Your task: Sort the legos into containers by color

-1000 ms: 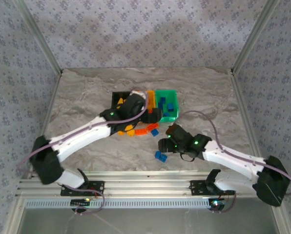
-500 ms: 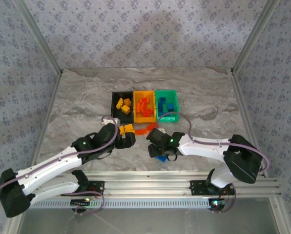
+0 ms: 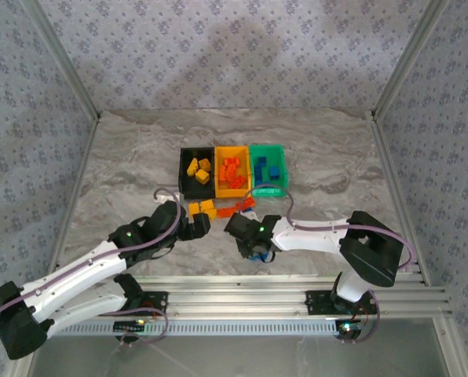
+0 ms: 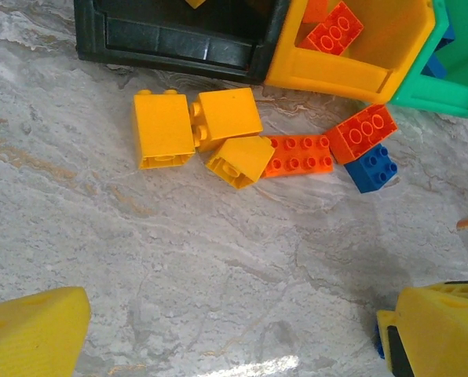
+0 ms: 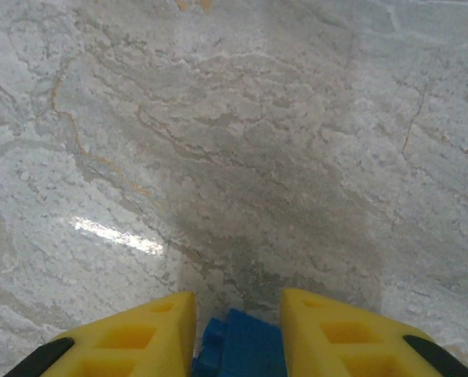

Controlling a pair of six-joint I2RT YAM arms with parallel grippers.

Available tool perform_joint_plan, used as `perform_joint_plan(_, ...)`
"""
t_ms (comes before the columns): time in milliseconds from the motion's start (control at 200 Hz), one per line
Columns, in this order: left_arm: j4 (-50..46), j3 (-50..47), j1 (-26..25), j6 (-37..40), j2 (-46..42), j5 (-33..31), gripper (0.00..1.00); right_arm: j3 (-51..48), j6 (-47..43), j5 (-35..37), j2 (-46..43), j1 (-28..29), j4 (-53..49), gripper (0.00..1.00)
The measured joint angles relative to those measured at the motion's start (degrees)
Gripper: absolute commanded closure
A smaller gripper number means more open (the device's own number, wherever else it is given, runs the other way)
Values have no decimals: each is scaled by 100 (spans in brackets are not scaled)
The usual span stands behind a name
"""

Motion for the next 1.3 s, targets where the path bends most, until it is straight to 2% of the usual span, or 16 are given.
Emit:
perform_joint_plan(475,-92,-127,26,-4,-203,0,0,374,-17,234,-852,-125,-269,74)
perform_joint_plan(585,-111,-184,35,-22,-269,2,0,691,-164,295,-966,-610,-400,74)
perform_joint_plan(785,-155,-326,35,-144,-330,7,0,1646,-525,428,-807,-1867,-385,74)
perform_joint_plan(934,-181,-424,35,-258,-560,9,0,2496,-726,455,-13,-2640,-267,73)
perform_joint_plan(1079,-293,-514,35,-304,-750,26,0,3200,-817,452,973,-3045,-284,73)
perform_joint_plan(1179,-382,-546,37,-306,-863,26,0,3554,-859,444,1506,-3182,-376,67)
perform_joint_plan(1304,-470,-566,35,-323,-1058,24,0,3783,-905,389,1825,-3274,-492,44)
